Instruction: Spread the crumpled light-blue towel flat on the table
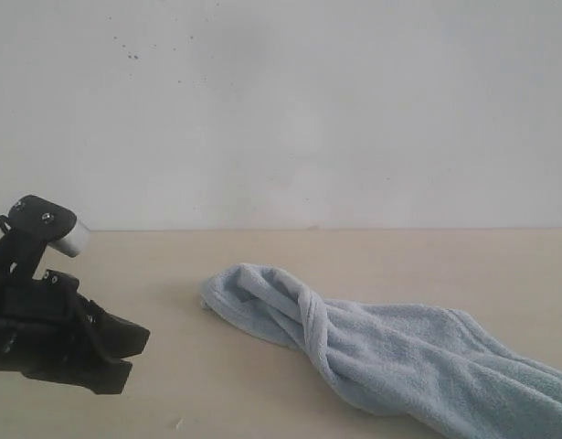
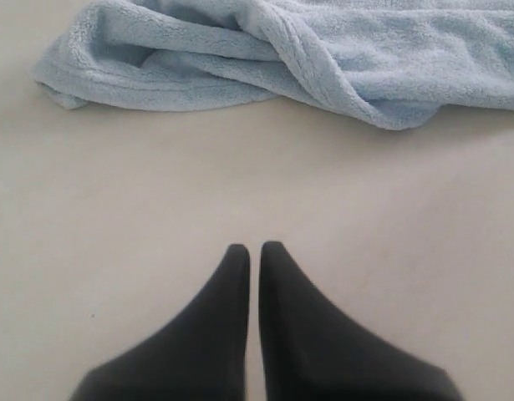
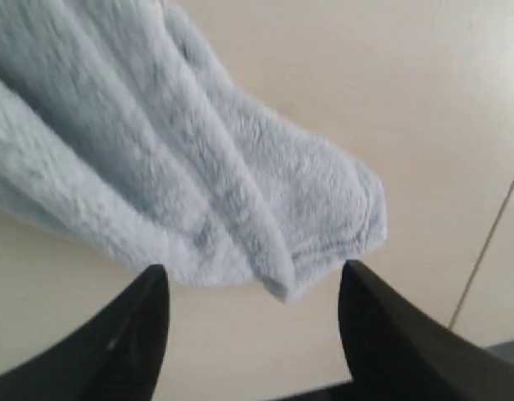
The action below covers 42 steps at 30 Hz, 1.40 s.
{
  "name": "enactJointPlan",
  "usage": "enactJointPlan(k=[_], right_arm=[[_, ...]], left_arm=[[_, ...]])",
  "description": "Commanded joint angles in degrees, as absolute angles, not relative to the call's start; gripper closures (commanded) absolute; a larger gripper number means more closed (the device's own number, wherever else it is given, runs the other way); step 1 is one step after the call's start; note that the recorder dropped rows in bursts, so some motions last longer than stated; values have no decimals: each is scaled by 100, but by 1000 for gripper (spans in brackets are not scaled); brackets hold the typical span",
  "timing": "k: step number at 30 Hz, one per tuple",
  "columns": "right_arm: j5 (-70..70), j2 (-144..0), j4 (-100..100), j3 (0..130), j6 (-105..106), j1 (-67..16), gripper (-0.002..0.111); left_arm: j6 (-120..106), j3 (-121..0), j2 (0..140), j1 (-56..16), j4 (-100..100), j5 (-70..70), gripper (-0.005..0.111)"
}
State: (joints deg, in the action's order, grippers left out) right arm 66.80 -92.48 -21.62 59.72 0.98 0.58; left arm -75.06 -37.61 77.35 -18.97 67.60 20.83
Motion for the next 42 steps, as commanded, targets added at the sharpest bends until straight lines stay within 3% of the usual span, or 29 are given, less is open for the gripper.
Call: enactJointPlan(k=[1, 5, 7, 12, 17, 23, 26, 31, 39, 42], right_arm=[[6120, -9272, -433, 7054, 71, 49, 50], [6909, -10584, 2501, 8136, 1349, 49, 50], [6891, -11609, 2434, 8998, 1992, 49, 50], [5916, -12626, 2318, 10045, 2276, 75, 50], [5510, -13037, 2330, 10143, 2661, 75, 50], [5985, -13325, 2729, 10143, 3247, 75, 51], [6295, -13325, 2939, 10143, 3539, 75, 64], [6736, -13258, 3134, 10143, 3556, 75, 106], [6996, -12216, 5658, 10143, 4232, 11, 108], [6996, -11622, 5334, 9945, 3946, -379, 108]], left_arm=[[-7371, -3742, 7700, -1925, 7014, 2102, 103], [-7371, -3742, 7700, -1925, 7097, 2140, 103], [-7371, -3742, 7700, -1925, 7097, 2335, 103], [-7382, -3742, 7700, -1925, 7293, 2427, 103], [-7446, -3742, 7700, -1925, 7311, 2427, 103], [-7446, -3742, 7700, -1925, 7311, 2427, 103], [-7445, -3742, 7700, -1925, 7325, 2427, 103], [-7445, -3742, 7700, -1925, 7325, 2427, 103], [-7458, -3742, 7700, -1925, 7311, 2377, 103], [-7630, -3752, 7673, -1925, 7308, 2308, 103]])
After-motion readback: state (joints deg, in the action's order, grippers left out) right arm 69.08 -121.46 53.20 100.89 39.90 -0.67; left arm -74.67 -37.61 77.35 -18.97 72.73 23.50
